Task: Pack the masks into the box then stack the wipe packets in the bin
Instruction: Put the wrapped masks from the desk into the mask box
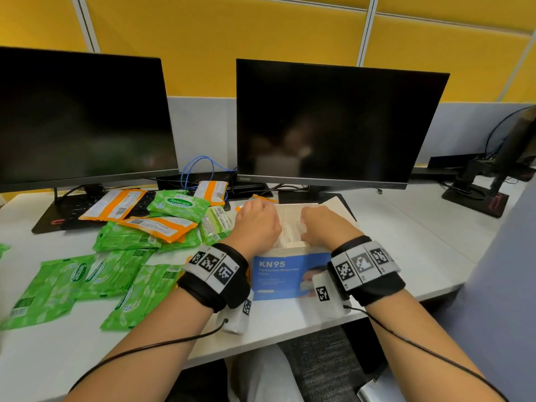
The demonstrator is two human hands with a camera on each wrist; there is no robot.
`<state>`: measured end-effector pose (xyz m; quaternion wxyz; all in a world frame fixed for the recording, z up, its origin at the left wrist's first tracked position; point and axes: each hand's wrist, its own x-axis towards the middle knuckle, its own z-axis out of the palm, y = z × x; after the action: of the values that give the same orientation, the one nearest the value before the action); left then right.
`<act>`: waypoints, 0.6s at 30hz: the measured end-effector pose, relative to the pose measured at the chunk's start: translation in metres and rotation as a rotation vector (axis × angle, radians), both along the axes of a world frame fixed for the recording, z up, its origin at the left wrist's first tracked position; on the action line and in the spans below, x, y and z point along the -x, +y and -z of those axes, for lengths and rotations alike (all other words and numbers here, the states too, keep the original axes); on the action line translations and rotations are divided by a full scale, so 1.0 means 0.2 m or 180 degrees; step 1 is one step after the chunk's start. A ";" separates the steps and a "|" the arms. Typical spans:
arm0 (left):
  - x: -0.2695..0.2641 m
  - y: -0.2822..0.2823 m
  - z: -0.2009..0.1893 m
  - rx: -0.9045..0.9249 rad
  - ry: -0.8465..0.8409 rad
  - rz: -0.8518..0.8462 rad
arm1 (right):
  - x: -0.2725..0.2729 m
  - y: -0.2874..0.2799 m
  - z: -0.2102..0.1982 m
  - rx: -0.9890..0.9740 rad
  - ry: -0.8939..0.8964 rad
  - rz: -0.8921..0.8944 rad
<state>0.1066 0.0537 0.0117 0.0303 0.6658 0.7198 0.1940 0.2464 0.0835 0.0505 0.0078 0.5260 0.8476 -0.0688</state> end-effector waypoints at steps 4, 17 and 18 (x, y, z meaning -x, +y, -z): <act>0.01 -0.01 0.00 0.0033 -0.0044 0.0141 | 0.04 0.01 0.01 0.0208 0.0206 0.0148; 0.01 -0.01 -0.01 0.0438 0.0283 0.0273 | 0.09 0.00 0.08 -0.0429 -0.0239 0.0401; 0.01 -0.01 -0.01 0.0414 0.0279 0.0284 | 0.10 0.01 0.08 -0.0391 -0.0312 0.0419</act>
<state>0.1054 0.0523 0.0131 0.0505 0.7017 0.7011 0.1160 0.2256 0.0856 0.0338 0.0125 0.5828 0.8125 0.0087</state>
